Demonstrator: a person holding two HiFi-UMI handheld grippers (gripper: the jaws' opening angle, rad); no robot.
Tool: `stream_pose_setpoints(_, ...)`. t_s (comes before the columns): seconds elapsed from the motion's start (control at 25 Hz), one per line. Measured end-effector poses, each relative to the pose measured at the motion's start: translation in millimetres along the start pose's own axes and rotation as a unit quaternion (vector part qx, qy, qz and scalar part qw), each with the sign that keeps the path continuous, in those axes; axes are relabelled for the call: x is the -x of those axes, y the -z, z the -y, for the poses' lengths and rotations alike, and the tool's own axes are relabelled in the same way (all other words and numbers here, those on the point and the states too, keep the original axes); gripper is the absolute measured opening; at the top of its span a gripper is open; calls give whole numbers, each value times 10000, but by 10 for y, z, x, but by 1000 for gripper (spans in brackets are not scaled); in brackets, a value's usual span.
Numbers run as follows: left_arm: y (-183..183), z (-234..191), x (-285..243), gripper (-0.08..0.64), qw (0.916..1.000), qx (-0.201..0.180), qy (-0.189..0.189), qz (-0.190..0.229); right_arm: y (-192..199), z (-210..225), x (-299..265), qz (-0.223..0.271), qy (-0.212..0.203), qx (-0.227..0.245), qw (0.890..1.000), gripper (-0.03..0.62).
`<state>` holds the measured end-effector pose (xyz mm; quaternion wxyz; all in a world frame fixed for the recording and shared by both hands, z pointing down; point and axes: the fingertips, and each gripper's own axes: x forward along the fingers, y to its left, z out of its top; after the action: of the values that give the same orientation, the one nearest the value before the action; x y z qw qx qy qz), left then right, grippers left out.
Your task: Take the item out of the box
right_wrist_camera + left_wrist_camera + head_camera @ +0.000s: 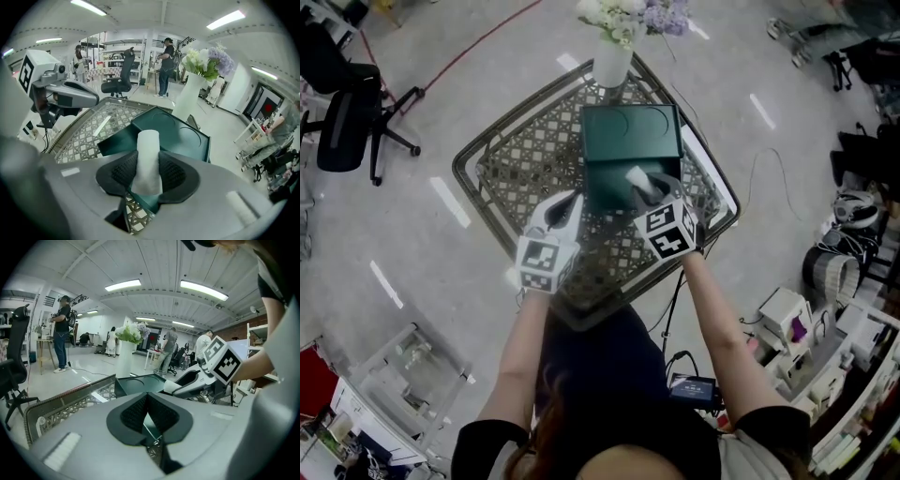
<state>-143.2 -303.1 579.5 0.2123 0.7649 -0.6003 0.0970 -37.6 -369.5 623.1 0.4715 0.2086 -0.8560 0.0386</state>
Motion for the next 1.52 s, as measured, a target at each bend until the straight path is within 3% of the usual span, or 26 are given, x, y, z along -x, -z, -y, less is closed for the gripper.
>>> stream_pose_setpoints(1.0,-493,303,404,9,9985,-400,329,170,-469,-194,956,1071,93,-737,9915,133)
stream_pose_setpoints(1.52,-623,581,610,8,9962,-470,668,299,-492,-168,1532,1827,464,-1614,9687,133)
